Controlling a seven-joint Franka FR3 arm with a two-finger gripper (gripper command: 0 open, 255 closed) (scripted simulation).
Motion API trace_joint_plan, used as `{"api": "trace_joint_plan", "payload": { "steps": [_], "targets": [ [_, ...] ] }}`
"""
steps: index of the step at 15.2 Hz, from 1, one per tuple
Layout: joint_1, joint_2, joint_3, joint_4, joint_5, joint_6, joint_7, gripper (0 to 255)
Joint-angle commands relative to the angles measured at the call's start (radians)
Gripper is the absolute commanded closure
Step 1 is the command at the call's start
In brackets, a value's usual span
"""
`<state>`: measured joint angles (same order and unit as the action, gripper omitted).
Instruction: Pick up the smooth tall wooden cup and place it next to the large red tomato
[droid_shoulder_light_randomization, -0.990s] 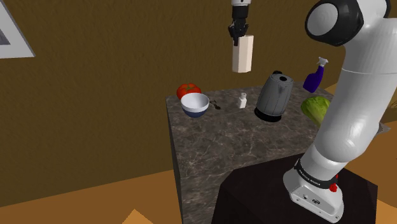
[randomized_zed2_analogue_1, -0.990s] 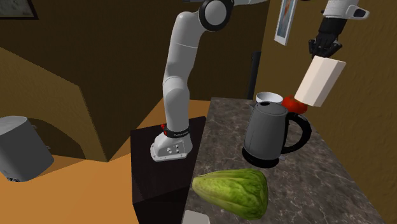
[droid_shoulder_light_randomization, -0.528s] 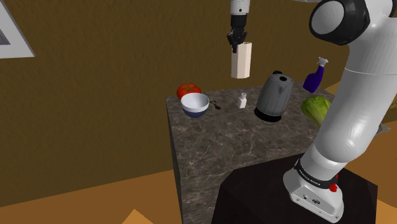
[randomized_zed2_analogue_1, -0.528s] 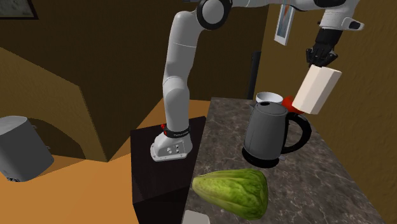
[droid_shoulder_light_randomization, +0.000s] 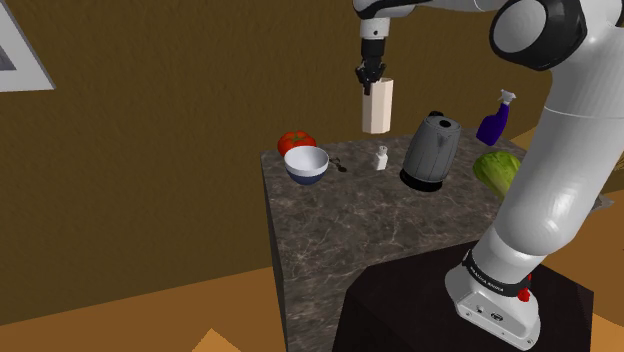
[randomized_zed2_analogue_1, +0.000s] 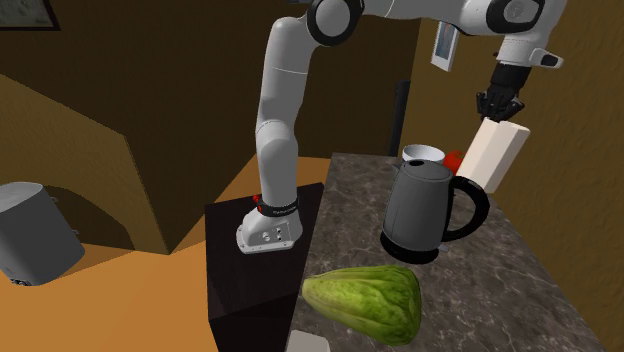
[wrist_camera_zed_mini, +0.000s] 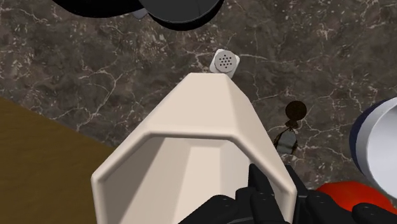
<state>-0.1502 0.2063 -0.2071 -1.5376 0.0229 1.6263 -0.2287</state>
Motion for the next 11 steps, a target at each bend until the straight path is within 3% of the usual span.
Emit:
{"api": "trace_joint_plan", "payload": {
  "steps": [1, 11],
  "targets": [
    [0.001, -0.002, 0.001, -0.029, 0.000, 0.029, 0.001, 255],
    [0.003, 0.007, 0.002, -0.152, 0.002, 0.160, 0.001, 255]
  ]
}}
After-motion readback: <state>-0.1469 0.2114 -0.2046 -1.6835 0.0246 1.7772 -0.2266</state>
